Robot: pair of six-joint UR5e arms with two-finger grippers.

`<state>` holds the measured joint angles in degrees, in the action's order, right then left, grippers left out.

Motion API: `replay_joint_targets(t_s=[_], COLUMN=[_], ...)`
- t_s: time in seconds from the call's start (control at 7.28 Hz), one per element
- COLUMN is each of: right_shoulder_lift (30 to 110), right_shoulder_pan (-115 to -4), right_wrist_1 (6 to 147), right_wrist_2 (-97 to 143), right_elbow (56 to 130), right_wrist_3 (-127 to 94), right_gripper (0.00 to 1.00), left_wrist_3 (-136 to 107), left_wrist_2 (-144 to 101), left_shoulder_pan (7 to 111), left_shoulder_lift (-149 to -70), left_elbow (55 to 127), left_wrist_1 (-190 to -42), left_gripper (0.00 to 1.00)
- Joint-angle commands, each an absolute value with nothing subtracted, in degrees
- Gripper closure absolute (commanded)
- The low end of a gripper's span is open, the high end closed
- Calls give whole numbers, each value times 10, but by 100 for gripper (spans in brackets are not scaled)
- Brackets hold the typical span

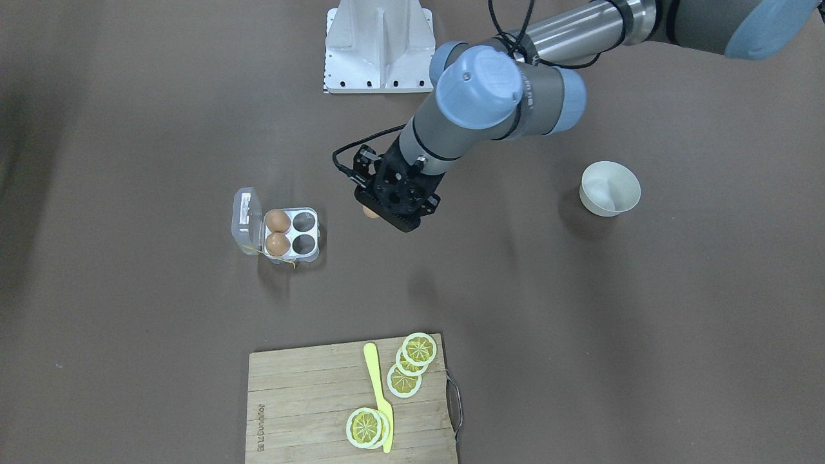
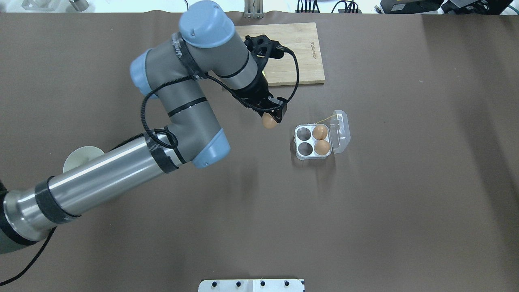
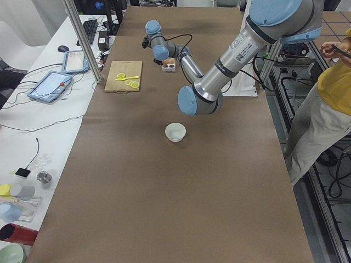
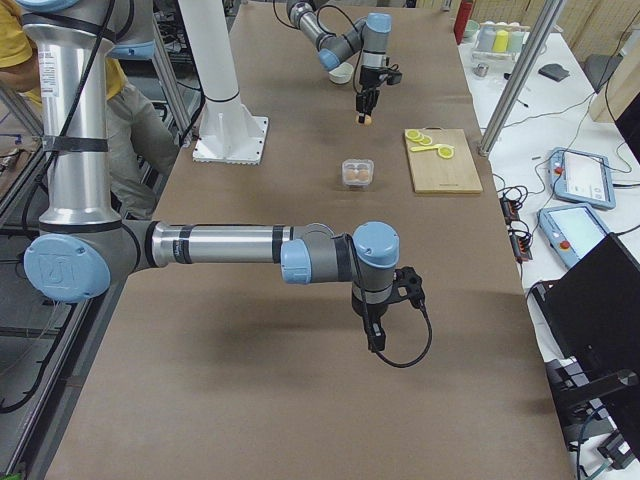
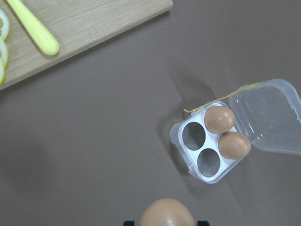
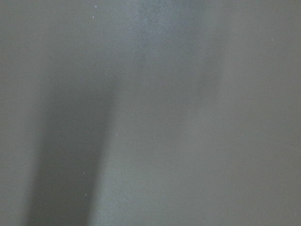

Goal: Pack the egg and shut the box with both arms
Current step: 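Lift the egg and carry it with the left gripper to the egg box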

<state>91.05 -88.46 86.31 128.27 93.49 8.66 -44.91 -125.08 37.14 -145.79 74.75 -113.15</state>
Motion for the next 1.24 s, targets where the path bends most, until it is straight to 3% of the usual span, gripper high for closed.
replay_joint_targets(t_s=[0.0,1.1], right_shoulder_lift=[911,907], right_shoulder_pan=[-884,-882], right_wrist_1=[863,863], right_wrist_2=[1282,1280], right_elbow=[934,935], right_wrist_3=[87,87], right_gripper=[0,0], left_wrist_3=[-457,-457], left_wrist_2=[-1195,-1104], left_shoulder_pan=[342,295], left_shoulder_lift=[-1507,-1533], left_elbow=[691,612], left_wrist_1=[-1161,-1206], left_gripper=[86,86])
